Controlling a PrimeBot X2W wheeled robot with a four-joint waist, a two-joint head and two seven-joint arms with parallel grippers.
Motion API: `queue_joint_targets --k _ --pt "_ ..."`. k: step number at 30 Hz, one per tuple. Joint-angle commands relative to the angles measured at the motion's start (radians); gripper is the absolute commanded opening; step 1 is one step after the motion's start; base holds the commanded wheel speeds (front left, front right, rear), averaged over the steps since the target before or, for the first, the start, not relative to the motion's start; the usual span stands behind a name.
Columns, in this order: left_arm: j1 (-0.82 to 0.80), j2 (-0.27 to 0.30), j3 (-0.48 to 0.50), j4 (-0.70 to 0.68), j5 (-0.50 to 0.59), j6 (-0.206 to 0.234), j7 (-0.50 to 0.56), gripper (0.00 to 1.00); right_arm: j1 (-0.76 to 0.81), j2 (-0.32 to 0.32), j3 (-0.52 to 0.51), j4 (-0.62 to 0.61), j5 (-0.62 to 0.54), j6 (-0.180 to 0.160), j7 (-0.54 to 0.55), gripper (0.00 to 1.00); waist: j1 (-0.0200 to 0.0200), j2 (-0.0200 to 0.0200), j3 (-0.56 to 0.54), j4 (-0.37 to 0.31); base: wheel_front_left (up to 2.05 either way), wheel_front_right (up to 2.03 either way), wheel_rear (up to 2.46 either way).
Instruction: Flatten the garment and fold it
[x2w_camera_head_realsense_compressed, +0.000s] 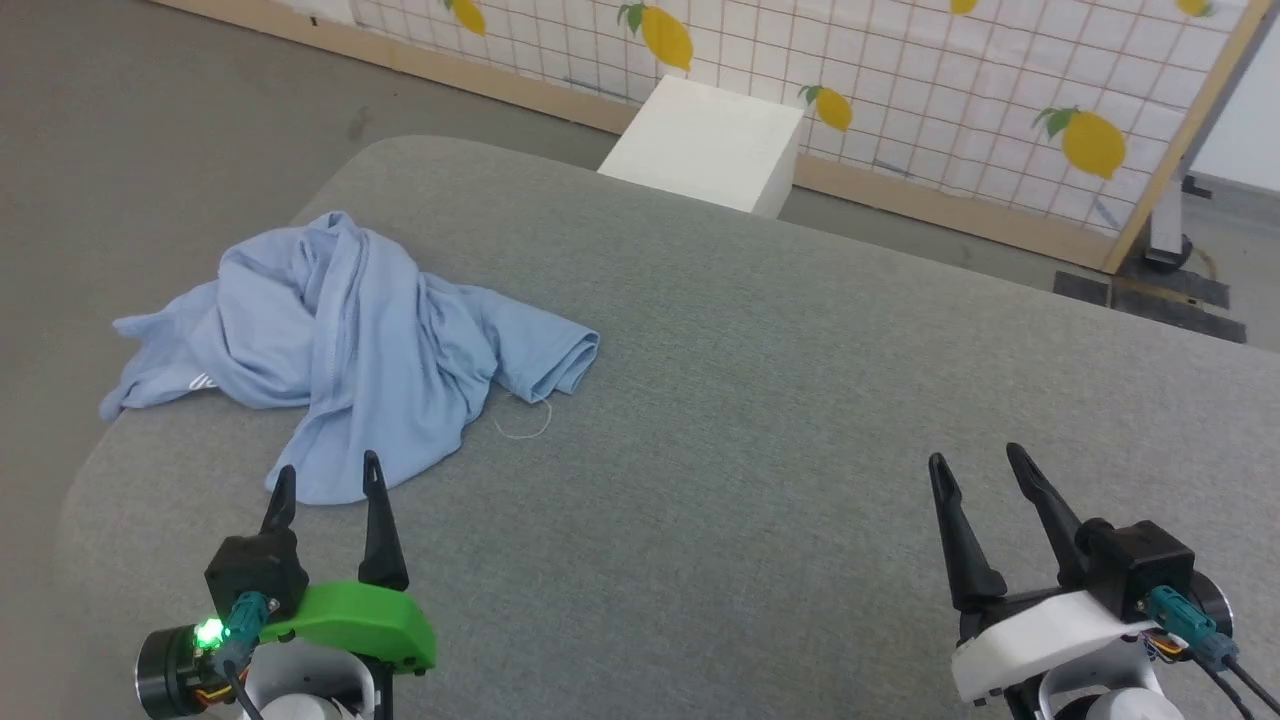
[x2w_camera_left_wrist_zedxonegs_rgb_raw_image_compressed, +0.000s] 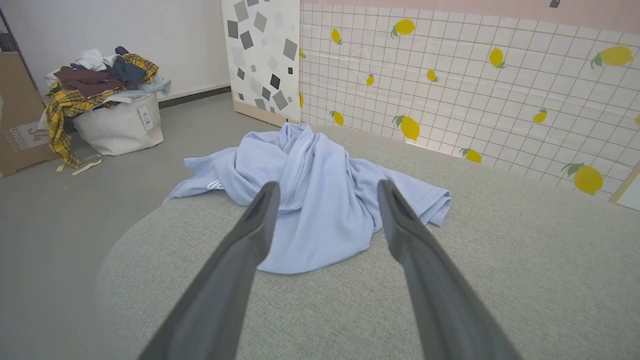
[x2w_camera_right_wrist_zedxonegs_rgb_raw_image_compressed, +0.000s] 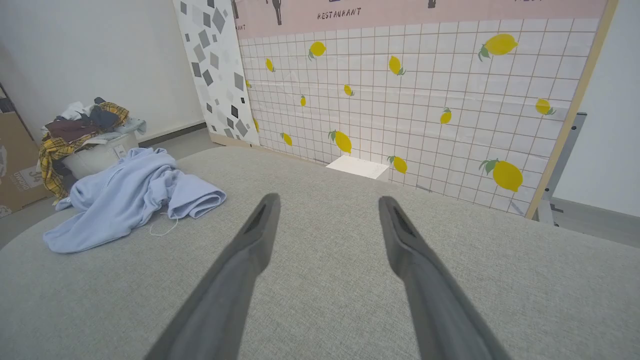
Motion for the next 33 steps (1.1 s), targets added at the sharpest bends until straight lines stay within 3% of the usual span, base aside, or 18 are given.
queue_joint_targets --k 1,33 --pt "0.017 0.007 -0.002 -0.002 -0.010 0.012 -0.012 1.00 -0.017 0.001 0.003 0.007 0.010 -0.001 -0.011 1.00 0.0000 0.0000 0.000 0.012 0.00 0.00 0.00" --pt "0.022 0.029 -0.026 0.044 -0.089 0.077 -0.077 1.00 -0.018 0.002 0.022 0.029 0.057 -0.001 -0.070 1.00 -0.0001 0.0000 0.000 0.182 0.00 0.00 0.00"
